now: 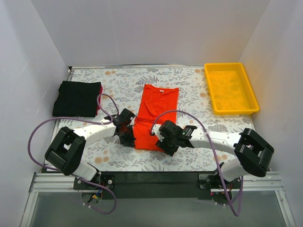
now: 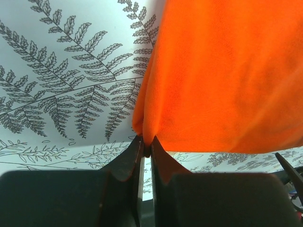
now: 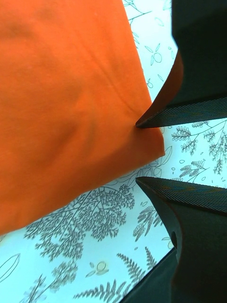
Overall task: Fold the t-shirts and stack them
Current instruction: Fold the tshirt
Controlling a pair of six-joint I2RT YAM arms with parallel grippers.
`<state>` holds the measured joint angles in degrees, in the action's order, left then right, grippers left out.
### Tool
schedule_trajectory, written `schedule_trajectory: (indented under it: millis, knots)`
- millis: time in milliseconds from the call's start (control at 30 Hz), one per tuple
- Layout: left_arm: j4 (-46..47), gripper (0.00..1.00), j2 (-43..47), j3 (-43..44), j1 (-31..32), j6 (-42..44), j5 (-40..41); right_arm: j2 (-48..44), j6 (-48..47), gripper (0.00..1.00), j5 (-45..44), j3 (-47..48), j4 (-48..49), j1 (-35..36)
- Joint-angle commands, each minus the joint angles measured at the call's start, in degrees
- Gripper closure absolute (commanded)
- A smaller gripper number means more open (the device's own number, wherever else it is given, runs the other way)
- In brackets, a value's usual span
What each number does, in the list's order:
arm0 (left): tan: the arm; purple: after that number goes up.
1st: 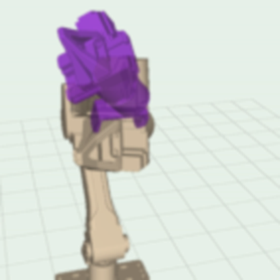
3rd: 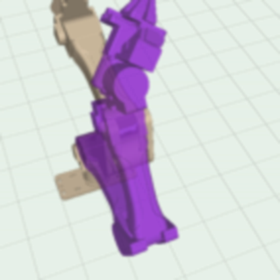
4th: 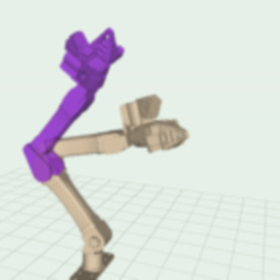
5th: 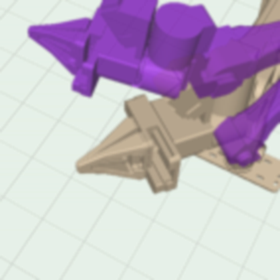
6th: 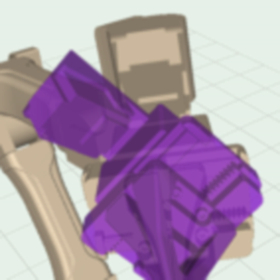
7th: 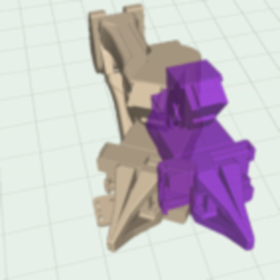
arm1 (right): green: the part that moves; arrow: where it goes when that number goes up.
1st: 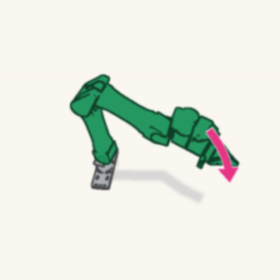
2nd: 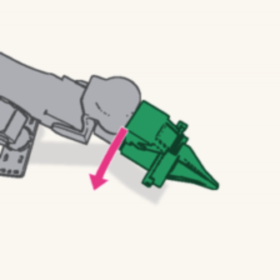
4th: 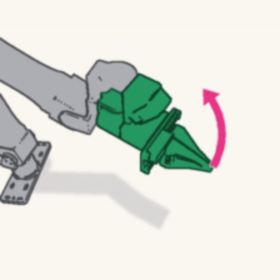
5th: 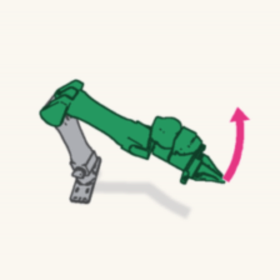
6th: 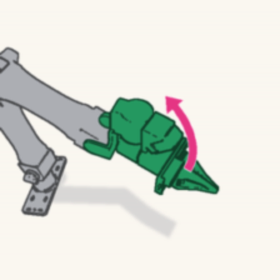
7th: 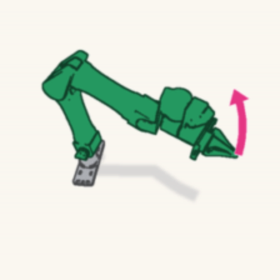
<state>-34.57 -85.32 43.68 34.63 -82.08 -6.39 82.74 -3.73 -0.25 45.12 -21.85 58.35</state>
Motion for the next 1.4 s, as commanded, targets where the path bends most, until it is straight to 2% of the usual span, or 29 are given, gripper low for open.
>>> schedule_trajectory:
  millis: [0,200,367,467,500,567,600,700,767,833,1033,1200,1367]
  knots:
    - [-0.33,0.96,-1.08,-0.18,0.52,0.34,0.86,1.02,0.29,0.55,-4.58,2.25,-2.94,1.59]
    - [-1.55,0.99,-0.55,0.44,0.44,0.43,2.52,4.62,1.00,0.56,-7.30,4.09,-4.87,4.05]
    - [-2.52,1.00,-0.55,0.53,0.35,0.08,4.72,9.19,2.32,0.62,-11.96,5.50,-6.01,5.90]
    - [-3.14,1.00,0.50,0.70,0.44,-0.27,5.60,10.25,2.84,0.75,-13.89,5.94,-6.37,6.69]
    - [-3.49,1.00,0.77,0.70,0.35,-0.27,5.69,10.34,2.76,0.86,-13.99,6.03,-6.45,7.13]
    - [-4.28,1.00,1.64,0.88,0.26,-0.53,5.69,10.60,2.59,0.97,-13.55,6.20,-6.89,7.74]
    - [-5.59,1.00,1.91,0.88,0.00,-0.62,5.69,10.60,2.32,0.99,-12.76,6.55,-7.33,8.36]
    - [-10.93,1.00,4.71,2.02,0.00,-1.41,9.38,10.25,1.01,0.99,-7.59,8.75,-11.28,10.02]
    - [-14.72,1.00,8.48,3.16,0.00,-2.46,10.60,8.67,0.65,0.99,-1.00,10.50,-13.73,11.17]
    - [-20.50,1.00,12.09,3.51,0.00,-3.25,11.05,6.48,0.65,0.99,7.05,11.73,-15.41,12.49]
    - [-33.98,1.00,24.92,8.43,0.00,-7.91,10.53,4.36,-0.05,0.99,18.95,21.40,-25.08,14.34]
    - [-41.09,1.00,27.14,16.25,-0.09,-10.02,12.53,3.40,-0.32,0.99,21.69,31.75,-29.48,14.34]
    - [-40.32,1.00,25.39,21.09,-0.09,-8.80,16.58,2.16,-0.93,0.99,17.66,35.47,-30.80,13.73]
